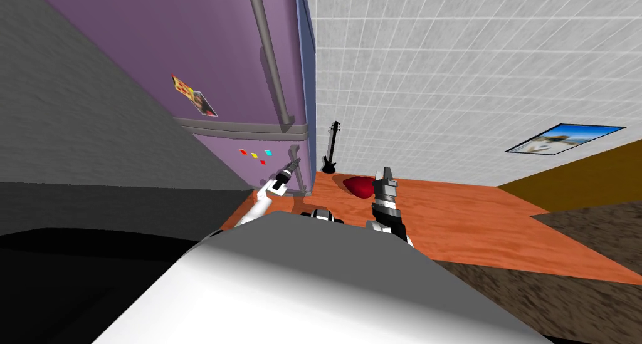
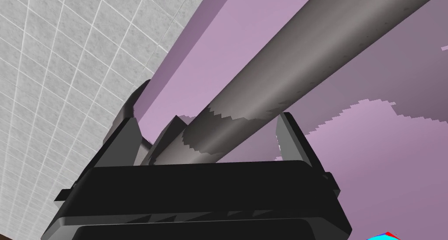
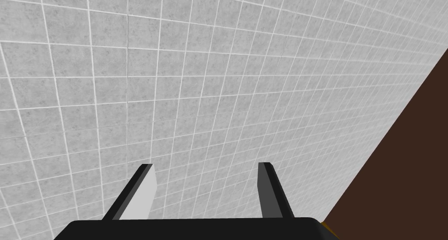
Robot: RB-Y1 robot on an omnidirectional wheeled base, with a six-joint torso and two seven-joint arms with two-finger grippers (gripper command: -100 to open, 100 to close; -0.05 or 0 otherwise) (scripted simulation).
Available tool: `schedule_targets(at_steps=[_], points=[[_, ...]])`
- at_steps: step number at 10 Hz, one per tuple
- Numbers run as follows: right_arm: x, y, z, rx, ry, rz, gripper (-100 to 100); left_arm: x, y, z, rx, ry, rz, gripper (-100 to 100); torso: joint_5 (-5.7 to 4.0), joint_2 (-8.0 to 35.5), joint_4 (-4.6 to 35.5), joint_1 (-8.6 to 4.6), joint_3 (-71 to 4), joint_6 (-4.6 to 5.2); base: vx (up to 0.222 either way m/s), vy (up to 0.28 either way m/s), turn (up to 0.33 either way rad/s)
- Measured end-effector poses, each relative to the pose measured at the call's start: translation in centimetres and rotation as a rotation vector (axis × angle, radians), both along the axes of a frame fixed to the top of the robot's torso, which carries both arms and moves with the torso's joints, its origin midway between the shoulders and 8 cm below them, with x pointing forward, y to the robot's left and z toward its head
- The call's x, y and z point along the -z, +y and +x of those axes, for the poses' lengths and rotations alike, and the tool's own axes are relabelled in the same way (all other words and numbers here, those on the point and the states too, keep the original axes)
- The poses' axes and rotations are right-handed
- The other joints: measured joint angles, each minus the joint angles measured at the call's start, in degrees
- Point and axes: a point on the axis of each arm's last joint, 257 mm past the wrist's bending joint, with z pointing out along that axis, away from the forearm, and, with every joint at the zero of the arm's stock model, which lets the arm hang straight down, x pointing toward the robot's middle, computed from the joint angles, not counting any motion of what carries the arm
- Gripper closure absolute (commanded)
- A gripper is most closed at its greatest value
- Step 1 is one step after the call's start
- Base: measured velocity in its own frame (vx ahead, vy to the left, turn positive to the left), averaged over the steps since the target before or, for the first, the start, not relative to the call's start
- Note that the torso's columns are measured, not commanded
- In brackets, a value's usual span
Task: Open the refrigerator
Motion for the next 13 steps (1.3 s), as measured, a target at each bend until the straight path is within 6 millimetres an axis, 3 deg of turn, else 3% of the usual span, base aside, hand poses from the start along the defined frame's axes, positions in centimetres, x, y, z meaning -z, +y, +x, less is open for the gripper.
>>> schedule_targets(at_steps=[5, 13], points=[[0.0, 0.0, 0.0, 0.000, 0.000, 0.000, 0, -0.5, -0.6, 3.7, 0.021, 0.001, 0.011, -100, 0.01, 0.0, 0.0, 0.02, 0.0, -0.04, -0.056, -0.018, 0.084], [0.0, 0.0, 0.0, 0.000, 0.000, 0.000, 0, -3.2, -1.0, 9.6, 0.048, -0.009, 0.038, -100, 0.02, 0.0, 0.0, 0.05, 0.0, -0.07, -0.045, -0.014, 0.041]])
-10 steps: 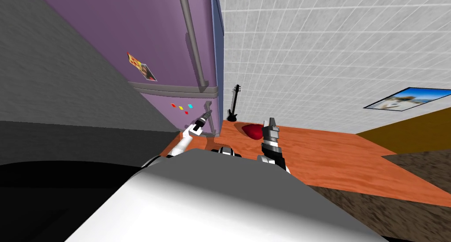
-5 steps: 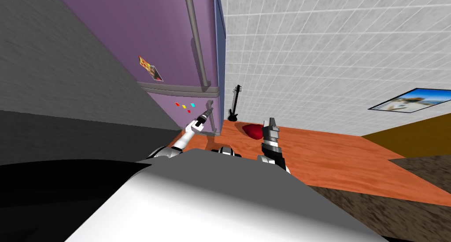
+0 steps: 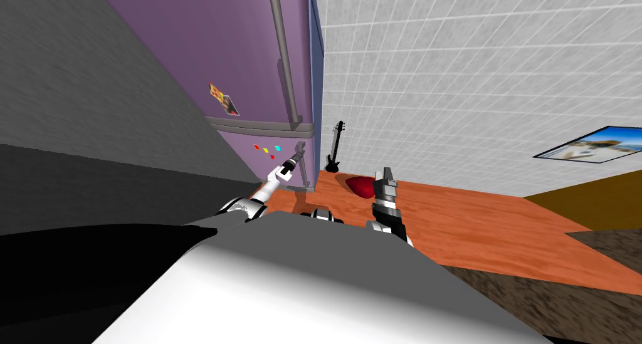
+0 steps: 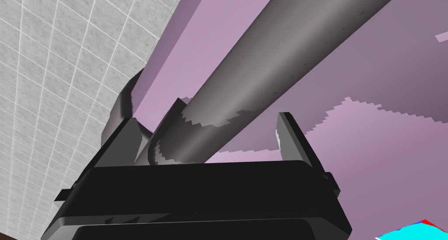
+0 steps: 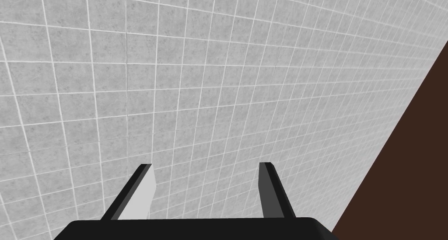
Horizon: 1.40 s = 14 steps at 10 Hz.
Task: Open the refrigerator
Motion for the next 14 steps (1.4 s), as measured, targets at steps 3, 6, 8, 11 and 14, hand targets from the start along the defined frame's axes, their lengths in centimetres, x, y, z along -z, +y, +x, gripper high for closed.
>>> schedule_targets(at_steps=[3, 6, 8, 11, 14], points=[[0.0, 0.0, 0.0, 0.000, 0.000, 0.000, 0, -0.6, -0.3, 1.7, 0.011, 0.004, 0.015, -100, 0.01, 0.3, 0.2, 0.20, 0.2, -0.25, -0.073, -0.020, 0.074], [0.0, 0.0, 0.0, 0.000, 0.000, 0.000, 0, -1.1, -0.2, 2.9, 0.003, 0.012, 0.019, 100, -0.01, 0.1, 0.2, 0.12, 0.1, -0.14, 0.027, 0.002, -0.061], [0.0, 0.0, 0.0, 0.000, 0.000, 0.000, 0, -0.4, 0.1, 1.6, -0.005, 0.009, 0.016, 100, 0.23, -0.4, -0.1, 0.36, -0.3, -0.03, 0.071, 0.025, -0.026], [0.0, 0.0, 0.0, 0.000, 0.000, 0.000, 0, 0.3, 0.4, -0.3, -0.016, 0.001, 0.001, 100, 0.31, -0.7, -0.4, 0.29, -0.4, 0.20, 0.065, 0.023, -0.074], [0.0, 0.0, 0.0, 0.000, 0.000, 0.000, 0, 0.2, 0.3, -2.0, -0.011, -0.013, -0.006, 100, 0.41, -0.4, -0.6, 0.28, -0.2, 0.14, 0.034, 0.010, -0.044]])
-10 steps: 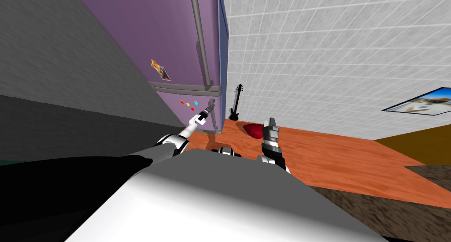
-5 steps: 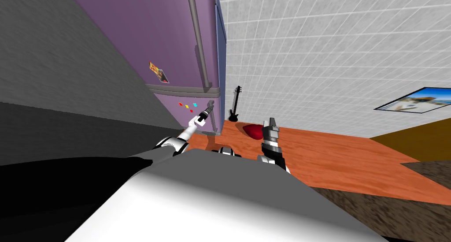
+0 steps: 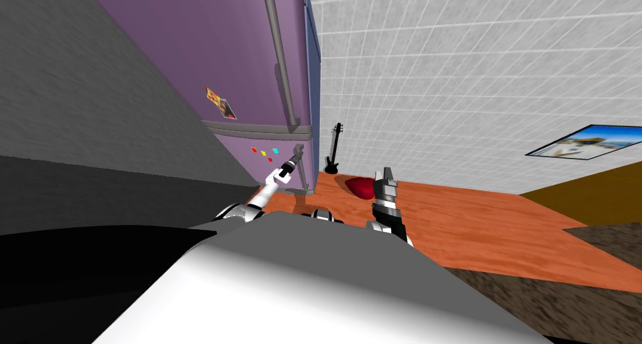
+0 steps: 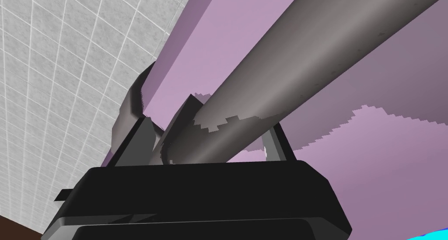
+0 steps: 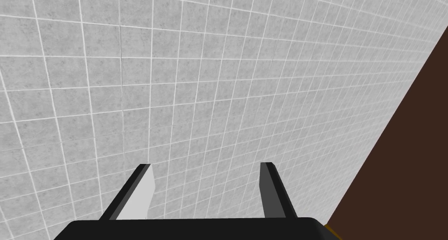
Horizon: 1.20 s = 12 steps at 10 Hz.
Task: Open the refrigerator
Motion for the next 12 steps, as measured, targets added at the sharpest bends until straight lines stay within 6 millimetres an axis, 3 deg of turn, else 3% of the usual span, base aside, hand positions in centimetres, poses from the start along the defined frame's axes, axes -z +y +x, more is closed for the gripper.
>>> schedule_targets(at_steps=[9, 12], points=[[0.0, 0.0, 0.0, 0.000, 0.000, 0.000, 0, 0.1, 0.3, -5.9, -0.030, -0.033, -0.019, 100, 0.09, -0.1, -0.3, -0.35, 0.0, 0.29, 0.042, 0.015, -0.038], [0.0, 0.0, 0.0, 0.000, 0.000, 0.000, 0, 1.2, 1.2, -6.5, -0.034, -0.017, -0.022, 100, 0.17, -0.4, -0.5, -0.11, -0.3, 0.18, 0.010, 0.013, -0.054]])
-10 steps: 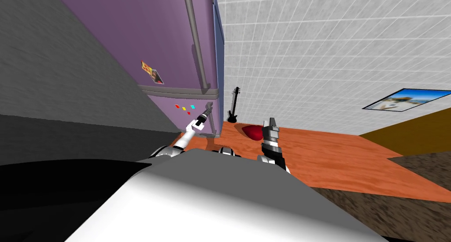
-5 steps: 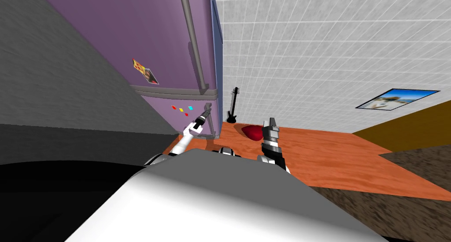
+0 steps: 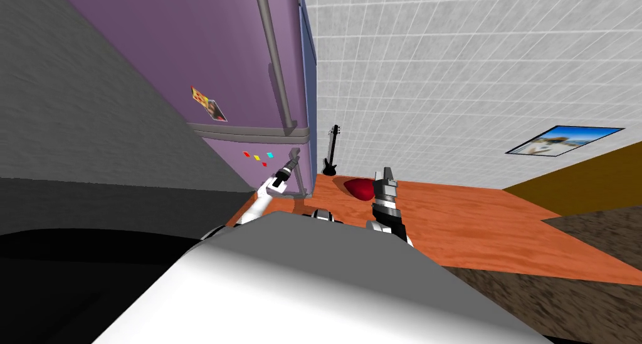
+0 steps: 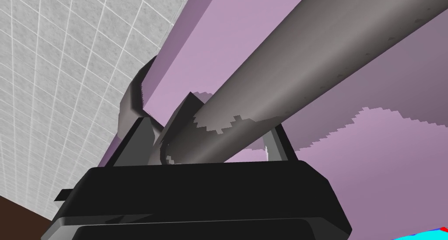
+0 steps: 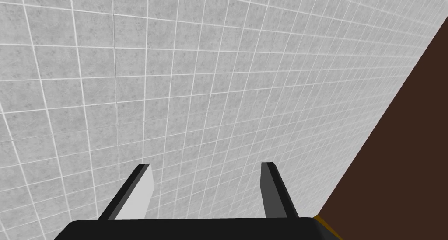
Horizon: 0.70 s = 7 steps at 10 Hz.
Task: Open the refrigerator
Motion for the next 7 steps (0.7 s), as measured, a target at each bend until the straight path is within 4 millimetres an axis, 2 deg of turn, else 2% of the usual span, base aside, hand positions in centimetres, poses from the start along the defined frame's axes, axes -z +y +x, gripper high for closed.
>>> schedule_targets(at_steps=[2, 4, 5, 7], points=[[0.0, 0.0, 0.0, 0.000, 0.000, 0.000, 0, -0.4, 0.1, -1.4, -0.020, -0.005, -0.001, 100, -0.07, 0.0, 0.3, -0.07, 0.0, 0.08, 0.084, 0.030, -0.051], [0.0, 0.0, 0.0, 0.000, 0.000, 0.000, 0, -0.8, 0.2, -2.6, -0.019, -0.015, -0.003, 100, 0.00, 0.4, 0.2, -0.05, 0.3, -0.05, 0.014, -0.012, 0.011], [0.0, 0.0, 0.0, 0.000, 0.000, 0.000, 0, -0.3, 0.4, -2.9, -0.022, -0.009, -0.005, 100, 0.05, 0.3, 0.1, 0.03, 0.2, -0.03, -0.018, -0.005, 0.008], [0.0, 0.0, 0.0, 0.000, 0.000, 0.000, 0, 0.0, 0.9, -3.9, -0.041, -0.004, -0.005, 100, -0.04, -0.1, 0.2, -0.05, 0.0, 0.18, 0.060, 0.034, -0.145]])
